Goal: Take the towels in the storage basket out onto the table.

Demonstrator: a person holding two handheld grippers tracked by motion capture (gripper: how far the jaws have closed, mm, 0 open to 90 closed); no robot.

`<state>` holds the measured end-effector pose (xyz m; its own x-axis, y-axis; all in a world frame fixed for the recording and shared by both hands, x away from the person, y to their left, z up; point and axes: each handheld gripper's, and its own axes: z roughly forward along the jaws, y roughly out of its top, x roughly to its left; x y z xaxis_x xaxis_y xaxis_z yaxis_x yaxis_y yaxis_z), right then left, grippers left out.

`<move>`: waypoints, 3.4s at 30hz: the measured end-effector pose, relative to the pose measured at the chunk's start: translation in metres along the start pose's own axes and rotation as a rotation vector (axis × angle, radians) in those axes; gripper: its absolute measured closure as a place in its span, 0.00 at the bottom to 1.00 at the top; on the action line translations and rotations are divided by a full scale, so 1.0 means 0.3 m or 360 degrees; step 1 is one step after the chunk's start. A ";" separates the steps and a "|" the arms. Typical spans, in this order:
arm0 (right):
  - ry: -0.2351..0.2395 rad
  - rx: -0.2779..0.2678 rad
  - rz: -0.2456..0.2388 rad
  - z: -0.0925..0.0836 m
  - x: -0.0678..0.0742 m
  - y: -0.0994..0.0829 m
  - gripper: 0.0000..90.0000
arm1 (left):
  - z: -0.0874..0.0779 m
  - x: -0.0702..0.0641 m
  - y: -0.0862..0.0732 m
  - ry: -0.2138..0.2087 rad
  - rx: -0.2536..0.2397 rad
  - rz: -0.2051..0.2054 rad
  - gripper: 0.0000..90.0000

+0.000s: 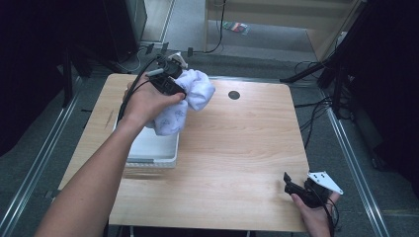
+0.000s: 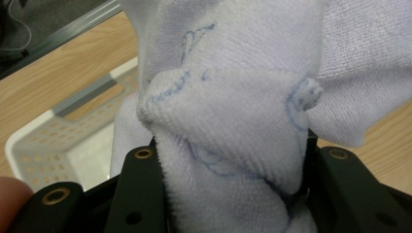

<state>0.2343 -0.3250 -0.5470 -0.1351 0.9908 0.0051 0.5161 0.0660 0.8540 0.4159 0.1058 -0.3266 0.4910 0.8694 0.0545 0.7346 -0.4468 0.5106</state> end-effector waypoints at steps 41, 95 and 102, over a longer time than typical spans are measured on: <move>-0.0003 -0.0005 0.0010 -0.002 -0.001 0.000 0.14 | 0.245 -0.280 0.063 -0.0208 0.0088 0.0066 0.62; -0.0004 -0.0011 0.0018 -0.003 -0.002 -0.001 0.14 | 0.293 -0.226 -0.037 -0.0273 0.0027 -0.0143 0.00; -0.0003 -0.0012 0.0010 -0.002 -0.002 -0.001 0.14 | 0.241 -0.160 -0.046 -0.0219 -0.0001 -0.0145 0.00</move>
<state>0.2336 -0.3258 -0.5469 -0.1303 0.9914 0.0095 0.5104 0.0588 0.8579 0.4160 0.0549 -0.3982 0.4820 0.8692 -0.1103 0.7787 -0.3672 0.5087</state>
